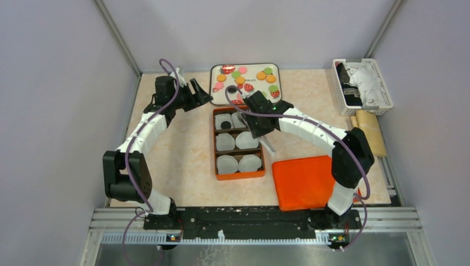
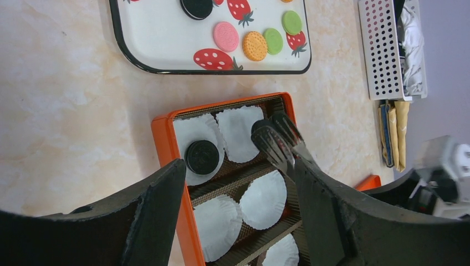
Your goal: Pack the cookies
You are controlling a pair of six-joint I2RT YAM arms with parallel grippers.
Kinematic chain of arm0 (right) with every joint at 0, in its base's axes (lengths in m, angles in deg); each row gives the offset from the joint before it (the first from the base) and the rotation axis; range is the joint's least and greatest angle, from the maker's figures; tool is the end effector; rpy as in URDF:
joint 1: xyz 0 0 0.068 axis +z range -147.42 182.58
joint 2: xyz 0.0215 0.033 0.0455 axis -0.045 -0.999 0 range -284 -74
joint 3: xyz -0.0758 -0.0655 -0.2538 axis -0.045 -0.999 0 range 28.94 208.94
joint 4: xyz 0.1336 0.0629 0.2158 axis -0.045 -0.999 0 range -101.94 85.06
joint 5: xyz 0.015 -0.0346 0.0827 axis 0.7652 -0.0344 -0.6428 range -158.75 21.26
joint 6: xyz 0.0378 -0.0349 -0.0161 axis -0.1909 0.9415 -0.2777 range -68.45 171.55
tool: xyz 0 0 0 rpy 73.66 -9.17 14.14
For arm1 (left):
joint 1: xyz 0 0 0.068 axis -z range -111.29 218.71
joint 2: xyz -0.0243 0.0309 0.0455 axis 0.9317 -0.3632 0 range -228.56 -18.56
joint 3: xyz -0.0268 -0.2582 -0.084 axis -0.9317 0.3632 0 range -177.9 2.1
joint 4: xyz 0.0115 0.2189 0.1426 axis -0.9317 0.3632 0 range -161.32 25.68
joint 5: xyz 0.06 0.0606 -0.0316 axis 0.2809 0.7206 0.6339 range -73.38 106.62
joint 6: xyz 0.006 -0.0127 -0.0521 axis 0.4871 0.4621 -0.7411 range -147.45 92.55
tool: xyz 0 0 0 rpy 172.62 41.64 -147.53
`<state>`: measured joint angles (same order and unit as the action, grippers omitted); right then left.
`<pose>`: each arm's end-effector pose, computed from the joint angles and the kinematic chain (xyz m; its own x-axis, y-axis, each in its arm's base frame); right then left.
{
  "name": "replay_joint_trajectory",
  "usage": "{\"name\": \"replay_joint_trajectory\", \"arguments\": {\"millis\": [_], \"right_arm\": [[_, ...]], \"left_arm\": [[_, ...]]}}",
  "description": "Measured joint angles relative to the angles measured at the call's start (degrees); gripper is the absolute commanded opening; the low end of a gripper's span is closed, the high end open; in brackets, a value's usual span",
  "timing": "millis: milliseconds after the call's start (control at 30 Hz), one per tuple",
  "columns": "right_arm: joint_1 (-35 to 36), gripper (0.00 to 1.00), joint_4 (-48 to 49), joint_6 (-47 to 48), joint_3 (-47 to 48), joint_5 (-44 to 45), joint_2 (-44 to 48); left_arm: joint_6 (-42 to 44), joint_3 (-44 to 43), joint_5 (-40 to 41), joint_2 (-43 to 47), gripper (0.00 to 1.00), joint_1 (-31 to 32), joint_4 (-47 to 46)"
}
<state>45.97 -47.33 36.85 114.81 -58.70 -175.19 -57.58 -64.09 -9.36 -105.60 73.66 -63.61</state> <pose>0.2815 0.2577 0.2734 -0.7487 -0.3639 -0.5541 -0.4329 0.9014 -0.0070 0.3473 -0.0459 0.2953 -0.6434 -0.3971 -0.6545 0.1595 0.7666 -0.6220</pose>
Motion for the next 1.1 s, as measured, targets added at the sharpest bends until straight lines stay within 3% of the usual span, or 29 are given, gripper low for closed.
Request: {"name": "replay_joint_trajectory", "arguments": {"millis": [267,533,767,1100], "right_arm": [[0.04,0.33,0.24,-1.51,-4.98,-0.55,0.00],[0.07,0.33,4.52,-1.46,-4.98,-0.87,0.00],[0.07,0.49,7.10,-1.70,-4.98,-1.33,-0.07],[0.07,0.44,8.55,-1.62,-4.98,-1.53,-0.07]], "left_arm": [[0.00,0.00,0.00,0.00,0.78,0.00,0.02],[0.00,0.00,-0.02,0.00,0.78,0.00,0.02],[0.04,0.00,-0.13,0.02,0.78,0.00,0.02],[0.07,0.00,-0.15,0.04,0.78,0.00,0.04]]}}
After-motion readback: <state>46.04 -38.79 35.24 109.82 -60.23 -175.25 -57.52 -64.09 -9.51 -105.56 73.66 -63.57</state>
